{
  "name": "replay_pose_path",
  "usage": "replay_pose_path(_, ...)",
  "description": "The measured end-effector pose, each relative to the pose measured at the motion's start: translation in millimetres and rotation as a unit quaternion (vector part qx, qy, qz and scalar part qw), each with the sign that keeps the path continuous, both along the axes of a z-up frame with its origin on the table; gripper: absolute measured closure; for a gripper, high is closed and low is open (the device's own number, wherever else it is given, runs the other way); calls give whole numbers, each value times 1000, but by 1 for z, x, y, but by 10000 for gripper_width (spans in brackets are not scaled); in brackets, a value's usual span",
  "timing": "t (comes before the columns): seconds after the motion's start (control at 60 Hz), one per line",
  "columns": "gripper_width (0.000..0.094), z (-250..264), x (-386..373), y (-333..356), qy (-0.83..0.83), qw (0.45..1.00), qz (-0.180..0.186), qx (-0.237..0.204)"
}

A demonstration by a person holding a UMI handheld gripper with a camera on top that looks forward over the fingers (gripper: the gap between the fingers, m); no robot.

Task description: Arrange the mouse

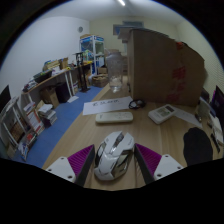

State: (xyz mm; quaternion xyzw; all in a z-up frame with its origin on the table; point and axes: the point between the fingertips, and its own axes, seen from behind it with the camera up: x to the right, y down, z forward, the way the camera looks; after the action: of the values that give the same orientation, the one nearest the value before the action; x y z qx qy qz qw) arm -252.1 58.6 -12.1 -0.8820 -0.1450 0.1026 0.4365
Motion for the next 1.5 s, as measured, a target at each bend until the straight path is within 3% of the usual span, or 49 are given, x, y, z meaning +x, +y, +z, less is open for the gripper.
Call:
replay_pose_path(0.083,129,-1,-2,8,-12,1000,-3,5)
replay_pose_path(0.15,264,-2,-4,11,-10,1000,-5,3)
replay_pose_path(0.2,267,-3,-3,11,-11,1000,-9,4)
replay_pose_path(0.25,340,-3,-5,10,-11,1000,-7,5)
replay_pose_path(0.383,496,-1,-11,7,-2,1000,9,4)
replay_pose_path(0.467,510,14,-19,-4,31,999,36,2)
replay_pose_path(0.667,513,170,52,-12,63,985,31,158)
replay_pose_path(0.783,515,222,141,2,41,977,-10,211)
replay_pose_path(0.867,519,198,204,14,19,981,-45,188)
replay_pose_path(1.017,517,93,282,42,-23,991,-95,96)
replay_pose_path(1.117,514,36,301,52,-12,994,-100,36)
replay_pose_path(1.233,504,-1,309,49,-13,995,-102,-8)
replay_pose_path(1.267,506,0,309,51,-5,995,-101,2)
replay_pose_path(1.283,490,-2,310,50,-6,995,-100,-2)
replay_pose_path(1.3,382,-1,309,50,-1,995,-101,-1)
replay_pose_path(1.317,446,-1,310,50,3,995,-104,-2)
replay_pose_path(1.35,401,-1,310,51,8,994,-106,-1)
replay_pose_path(1.367,321,0,310,52,8,994,-105,-1)
replay_pose_path(1.383,341,1,310,52,7,995,-104,0)
replay_pose_path(1.483,18,4,306,45,7,996,-93,4)
replay_pose_path(1.5,89,5,306,42,7,996,-93,5)
